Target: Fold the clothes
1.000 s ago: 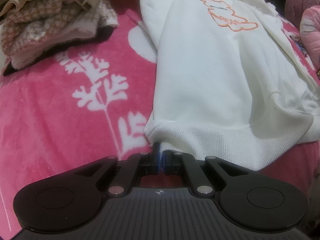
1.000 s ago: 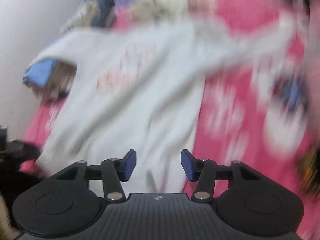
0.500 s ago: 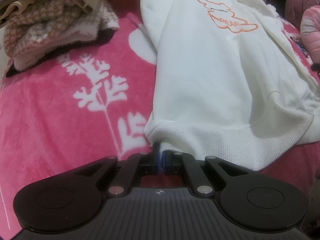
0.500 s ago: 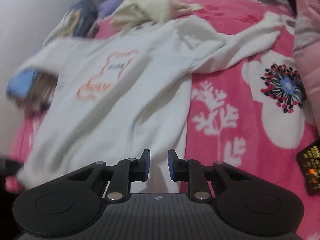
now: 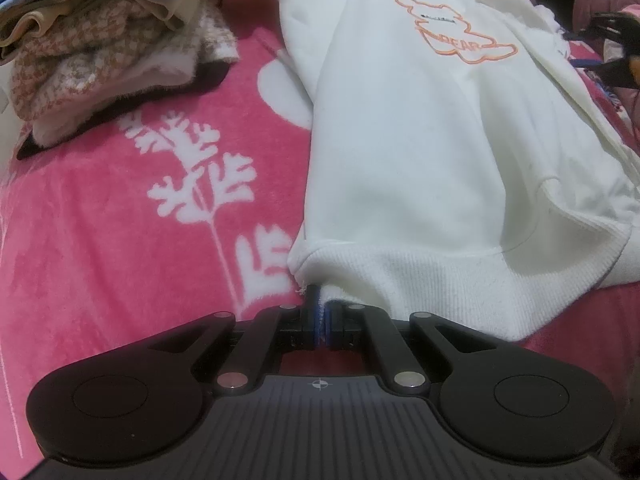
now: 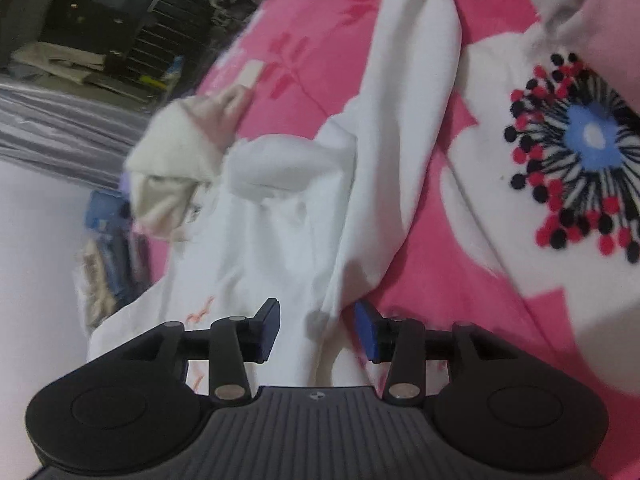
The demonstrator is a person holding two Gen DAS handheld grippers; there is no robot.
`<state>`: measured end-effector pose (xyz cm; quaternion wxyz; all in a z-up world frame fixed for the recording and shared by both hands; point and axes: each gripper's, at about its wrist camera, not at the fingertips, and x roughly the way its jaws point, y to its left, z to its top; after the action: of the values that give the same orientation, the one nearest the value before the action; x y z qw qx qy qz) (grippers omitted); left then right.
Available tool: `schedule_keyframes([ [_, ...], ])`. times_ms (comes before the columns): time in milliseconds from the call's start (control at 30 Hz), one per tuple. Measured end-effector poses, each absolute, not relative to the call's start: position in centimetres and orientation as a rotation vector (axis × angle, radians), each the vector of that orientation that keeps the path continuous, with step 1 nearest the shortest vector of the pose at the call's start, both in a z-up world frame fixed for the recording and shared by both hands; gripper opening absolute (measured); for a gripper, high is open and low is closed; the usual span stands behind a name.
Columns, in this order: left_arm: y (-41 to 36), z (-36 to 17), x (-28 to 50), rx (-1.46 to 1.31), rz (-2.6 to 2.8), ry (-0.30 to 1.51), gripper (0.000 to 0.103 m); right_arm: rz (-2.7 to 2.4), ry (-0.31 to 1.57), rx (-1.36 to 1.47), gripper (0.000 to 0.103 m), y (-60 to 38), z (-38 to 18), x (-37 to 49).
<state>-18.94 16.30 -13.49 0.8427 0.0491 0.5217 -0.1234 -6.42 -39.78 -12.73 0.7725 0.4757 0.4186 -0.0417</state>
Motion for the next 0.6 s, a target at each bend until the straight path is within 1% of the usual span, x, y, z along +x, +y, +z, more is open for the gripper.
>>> schedule_keyframes([
  [33, 16.3, -13.5, -19.0, 0.104, -0.26, 1.101, 0.002, -0.102, 0.901, 1.031, 0.044, -39.8, -13.2, -5.9],
  [67, 16.3, -13.5, -19.0, 0.105, -0.259, 1.101, 0.002, -0.11, 0.885, 1.031, 0.039, -39.9, -13.5, -5.4],
  [100, 16.3, -13.6, -19.0, 0.107, -0.259, 1.1, 0.002, -0.113, 0.858, 1.03, 0.014, -40.1, -13.5, -5.0],
  [133, 16.2, -13.6, -19.0, 0.111, -0.26, 1.1, 0.002, -0.116, 0.818, 1.012, 0.006, -40.3, -13.1, -4.6],
  [200, 16.1, -13.6, -19.0, 0.124, -0.264, 1.101, 0.001, -0.12, 0.708, 0.915, 0.006, -41.0, -10.7, -4.5],
  [300, 16.2, -13.5, -18.7, 0.139, -0.281, 1.113, 0.001, -0.156, 0.625, 0.729, 0.006, -42.0, -7.1, -4.2],
  [367, 16.3, -13.5, -18.3, 0.145, -0.3, 1.129, 0.001, -0.198, 0.652, 0.606, 0.006, -42.6, -6.2, -3.5],
  [467, 16.3, -13.5, -17.9, 0.159, -0.325, 1.148, 0.001, -0.219, 0.714, 0.502, 0.006, -43.8, -6.6, -2.3],
  [567, 16.1, -13.6, -17.7, 0.176, -0.336, 1.156, 0.001, -0.216, 0.784, 0.404, 0.006, -44.2, -8.3, -0.8],
  [600, 16.0, -13.7, -17.7, 0.176, -0.335, 1.158, 0.001, -0.223, 0.81, 0.384, 0.008, -44.4, -9.2, -0.3],
])
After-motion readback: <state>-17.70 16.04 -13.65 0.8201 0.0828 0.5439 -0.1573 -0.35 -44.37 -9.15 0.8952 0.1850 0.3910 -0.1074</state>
